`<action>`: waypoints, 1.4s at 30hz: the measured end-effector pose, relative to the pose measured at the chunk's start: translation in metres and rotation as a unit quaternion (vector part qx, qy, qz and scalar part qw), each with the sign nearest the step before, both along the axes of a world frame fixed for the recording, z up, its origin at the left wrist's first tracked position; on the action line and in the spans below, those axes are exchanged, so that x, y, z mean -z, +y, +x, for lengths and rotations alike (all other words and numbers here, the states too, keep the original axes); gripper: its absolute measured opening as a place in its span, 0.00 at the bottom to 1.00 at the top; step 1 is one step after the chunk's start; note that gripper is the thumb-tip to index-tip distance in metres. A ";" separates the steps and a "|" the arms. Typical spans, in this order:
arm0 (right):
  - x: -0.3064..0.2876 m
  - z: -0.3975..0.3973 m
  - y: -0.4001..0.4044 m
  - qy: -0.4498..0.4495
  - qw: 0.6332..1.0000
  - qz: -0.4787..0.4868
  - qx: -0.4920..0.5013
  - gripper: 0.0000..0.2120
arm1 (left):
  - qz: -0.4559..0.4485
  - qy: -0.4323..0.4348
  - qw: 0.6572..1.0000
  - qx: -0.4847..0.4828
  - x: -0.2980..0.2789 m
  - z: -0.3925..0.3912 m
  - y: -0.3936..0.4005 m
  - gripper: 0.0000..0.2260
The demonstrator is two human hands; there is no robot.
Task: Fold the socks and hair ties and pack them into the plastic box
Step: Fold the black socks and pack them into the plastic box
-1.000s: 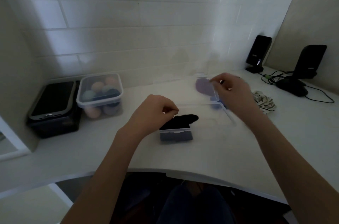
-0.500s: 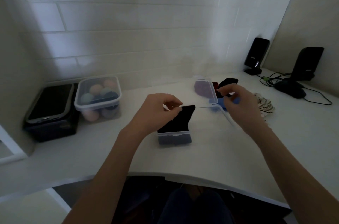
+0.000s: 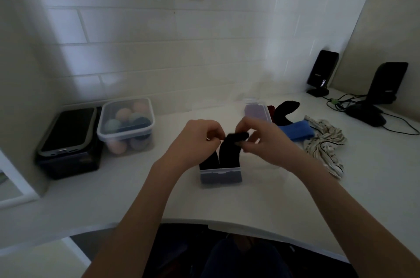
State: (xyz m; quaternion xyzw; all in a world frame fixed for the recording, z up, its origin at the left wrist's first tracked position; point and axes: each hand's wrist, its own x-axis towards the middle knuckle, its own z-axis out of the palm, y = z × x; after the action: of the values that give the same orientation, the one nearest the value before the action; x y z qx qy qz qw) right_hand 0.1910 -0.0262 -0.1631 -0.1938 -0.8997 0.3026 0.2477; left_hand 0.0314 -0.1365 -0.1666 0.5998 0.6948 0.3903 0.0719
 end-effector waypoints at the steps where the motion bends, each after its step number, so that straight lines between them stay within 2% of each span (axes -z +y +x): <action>1: -0.003 0.000 -0.001 0.038 0.998 -0.050 0.001 0.07 | -0.004 -0.011 1.000 0.011 -0.001 0.000 0.000 0.14; 3: -0.011 0.000 -0.004 0.102 0.988 -0.119 0.002 0.06 | -0.019 -0.043 0.998 0.032 -0.001 0.001 0.001 0.15; 8: -0.031 0.000 -0.012 0.227 0.959 -0.173 -0.002 0.06 | -0.029 -0.095 0.994 0.044 -0.004 0.006 0.004 0.10; 11: -0.037 0.002 -0.015 0.256 0.952 -0.170 -0.001 0.07 | -0.010 -0.127 0.991 0.027 -0.009 0.011 0.008 0.14; 13: -0.037 0.002 -0.015 0.245 0.959 -0.141 -0.007 0.08 | 0.010 -0.159 0.987 0.018 -0.012 0.012 0.013 0.14; 16: -0.032 0.005 -0.015 0.211 0.972 -0.096 -0.031 0.09 | 0.027 -0.301 0.953 0.020 -0.016 0.012 0.019 0.12; 18: -0.025 0.008 -0.016 0.183 0.980 -0.063 -0.041 0.09 | 0.035 -0.366 0.929 0.035 -0.017 0.012 0.019 0.09; 24: -0.011 0.007 -0.017 0.138 0.988 0.074 0.008 0.10 | 0.023 -0.453 0.889 0.072 -0.013 0.017 0.018 0.12; 27: -0.007 0.007 -0.018 0.134 0.988 0.071 0.013 0.12 | 0.013 -0.549 0.829 0.105 -0.011 0.013 0.017 0.14; 29: -0.006 0.007 -0.018 0.153 0.988 0.013 0.007 0.12 | 0.008 -0.599 0.787 0.149 -0.010 0.008 0.014 0.14; 30: -0.007 0.007 -0.018 0.171 0.985 -0.032 0.005 0.12 | 0.009 -0.602 0.780 0.170 -0.008 0.005 0.012 0.13; 32: -0.010 0.007 -0.018 0.200 0.975 -0.096 0.004 0.09 | 0.012 -0.579 0.791 0.199 -0.005 0.002 0.010 0.12; 37: -0.019 0.002 -0.021 0.234 0.963 -0.131 0.001 0.05 | 0.026 -0.551 0.815 0.177 -0.006 0.005 0.011 0.11; 39: -0.023 0.001 -0.020 0.245 0.958 -0.151 0.011 0.08 | 0.034 -0.555 0.815 0.163 -0.007 0.006 0.012 0.10; 42: -0.028 0.000 -0.018 0.191 0.971 -0.141 0.029 0.18 | 0.022 -0.524 0.835 0.167 -0.010 0.010 0.012 0.10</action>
State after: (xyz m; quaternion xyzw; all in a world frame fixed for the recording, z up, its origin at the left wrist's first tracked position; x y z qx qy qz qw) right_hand 0.1910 -0.0442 -0.1355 -0.1909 -0.7781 0.4504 0.3941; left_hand 0.0413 -0.1247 -0.1570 0.4141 0.4337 0.6437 0.4755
